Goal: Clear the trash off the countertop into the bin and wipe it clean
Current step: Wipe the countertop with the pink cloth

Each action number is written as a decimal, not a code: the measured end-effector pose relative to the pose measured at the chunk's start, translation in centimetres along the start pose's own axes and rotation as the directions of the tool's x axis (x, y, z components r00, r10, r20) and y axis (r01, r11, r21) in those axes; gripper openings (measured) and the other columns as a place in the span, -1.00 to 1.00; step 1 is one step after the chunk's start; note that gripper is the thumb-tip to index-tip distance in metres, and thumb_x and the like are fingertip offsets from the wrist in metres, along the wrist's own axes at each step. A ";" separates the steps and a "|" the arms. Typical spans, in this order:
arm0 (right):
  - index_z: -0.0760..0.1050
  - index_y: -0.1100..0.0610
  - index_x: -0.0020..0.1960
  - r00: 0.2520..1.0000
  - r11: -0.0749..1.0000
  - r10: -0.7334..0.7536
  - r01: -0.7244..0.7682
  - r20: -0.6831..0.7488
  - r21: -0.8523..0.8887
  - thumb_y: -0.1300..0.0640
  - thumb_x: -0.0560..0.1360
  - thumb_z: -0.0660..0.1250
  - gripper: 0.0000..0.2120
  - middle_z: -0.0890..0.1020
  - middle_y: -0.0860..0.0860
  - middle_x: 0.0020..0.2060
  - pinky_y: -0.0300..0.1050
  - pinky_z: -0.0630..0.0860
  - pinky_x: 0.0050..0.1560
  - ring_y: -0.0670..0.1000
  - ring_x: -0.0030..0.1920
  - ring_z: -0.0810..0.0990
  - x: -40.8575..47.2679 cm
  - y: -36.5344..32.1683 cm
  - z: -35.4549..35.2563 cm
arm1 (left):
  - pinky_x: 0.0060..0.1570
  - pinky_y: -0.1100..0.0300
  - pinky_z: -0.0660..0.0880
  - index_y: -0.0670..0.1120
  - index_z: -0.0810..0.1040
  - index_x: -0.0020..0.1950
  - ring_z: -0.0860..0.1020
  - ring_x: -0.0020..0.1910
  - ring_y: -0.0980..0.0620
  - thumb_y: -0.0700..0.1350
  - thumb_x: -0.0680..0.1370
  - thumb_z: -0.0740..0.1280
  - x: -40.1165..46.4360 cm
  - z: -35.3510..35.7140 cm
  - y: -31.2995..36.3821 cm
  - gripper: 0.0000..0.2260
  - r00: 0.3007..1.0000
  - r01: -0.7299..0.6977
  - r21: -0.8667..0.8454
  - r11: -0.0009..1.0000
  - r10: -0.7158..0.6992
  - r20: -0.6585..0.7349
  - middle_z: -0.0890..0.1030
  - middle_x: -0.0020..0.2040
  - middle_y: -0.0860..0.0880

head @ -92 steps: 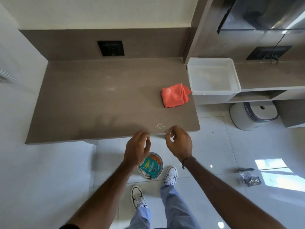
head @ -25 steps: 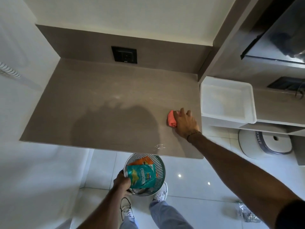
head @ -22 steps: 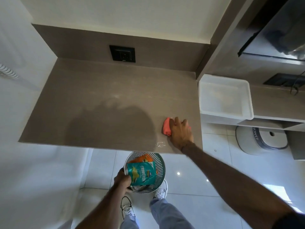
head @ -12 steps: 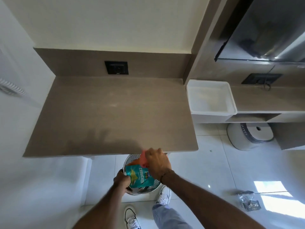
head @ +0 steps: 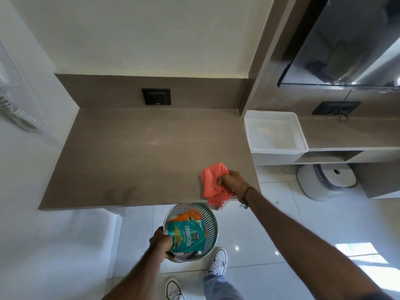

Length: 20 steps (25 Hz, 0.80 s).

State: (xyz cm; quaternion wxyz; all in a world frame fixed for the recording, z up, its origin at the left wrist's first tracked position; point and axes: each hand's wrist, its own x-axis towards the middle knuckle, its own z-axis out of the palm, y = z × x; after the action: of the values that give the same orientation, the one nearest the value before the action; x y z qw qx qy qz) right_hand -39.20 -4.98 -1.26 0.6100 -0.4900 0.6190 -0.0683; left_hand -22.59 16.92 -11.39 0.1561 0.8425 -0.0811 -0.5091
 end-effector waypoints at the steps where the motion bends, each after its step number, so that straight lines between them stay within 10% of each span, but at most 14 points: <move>1: 0.56 0.15 0.10 1.000 1.000 0.016 -0.017 -0.015 -0.018 0.33 0.42 0.37 -0.72 0.64 0.06 -0.14 -0.13 0.53 -0.24 0.05 -0.21 0.59 0.5 0.1 -0.3 | 0.04 -0.28 0.69 -0.16 0.47 0.40 0.62 0.24 -0.34 -0.31 0.62 0.21 -0.1 0.0 -0.1 -0.65 1.000 0.006 -0.007 1.000 -0.006 0.004 0.57 0.32 -0.30; 5: 0.57 0.11 0.19 0.904 0.959 -0.121 0.000 -0.411 -0.284 0.03 0.35 0.48 -0.57 0.67 0.07 0.03 -0.02 0.60 0.03 0.13 0.02 0.65 0.9 2.4 -0.5 | -0.02 -0.28 0.70 -0.16 0.47 0.39 0.64 0.21 -0.34 -0.29 0.64 0.23 -0.2 0.2 -0.1 -0.69 1.000 0.027 -0.033 0.999 -0.027 0.014 0.57 0.32 -0.30; 9: 0.47 0.08 -0.22 0.751 0.983 -0.128 0.010 -0.647 -0.183 -0.11 0.37 0.30 -0.76 0.63 0.02 -0.24 -0.08 0.48 -0.20 0.20 -0.13 0.64 -1.5 8.3 0.6 | -0.02 -0.30 0.69 -0.15 0.46 0.40 0.64 0.21 -0.34 -0.27 0.65 0.23 0.2 0.7 0.0 -0.69 0.999 0.027 -0.031 0.999 -0.026 0.027 0.57 0.32 -0.29; 15: 0.56 0.14 0.28 0.935 0.908 0.314 -0.347 -0.167 -0.236 0.04 0.42 0.48 -0.55 0.63 0.13 0.20 0.06 0.67 -0.01 0.19 0.12 0.66 0.1 17.3 4.4 | -0.15 -0.30 0.70 -0.10 0.48 0.40 0.70 0.05 -0.36 -0.32 0.61 0.19 3.3 1.9 -0.2 -0.62 0.996 0.051 -0.041 0.998 -0.048 0.073 0.60 0.28 -0.29; 20: 0.69 0.13 0.11 0.938 0.901 0.314 -0.344 -0.149 -0.265 0.16 0.44 0.38 -0.73 0.72 0.21 0.05 0.15 0.64 0.11 0.23 0.06 0.70 5.7 21.7 7.2 | -0.15 -0.29 0.70 -0.08 0.49 0.42 0.72 -0.03 -0.32 -0.32 0.55 0.25 9.9 4.7 -1.3 -0.56 0.995 0.036 -0.009 0.999 -0.035 0.093 0.63 0.25 -0.28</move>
State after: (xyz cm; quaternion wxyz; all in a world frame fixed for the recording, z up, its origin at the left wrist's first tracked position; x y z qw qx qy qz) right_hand -43.38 5.86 -21.75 0.5024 -0.4574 0.7268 0.1011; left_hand -22.16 14.35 -22.17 0.1475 0.8184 -0.0709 -0.5508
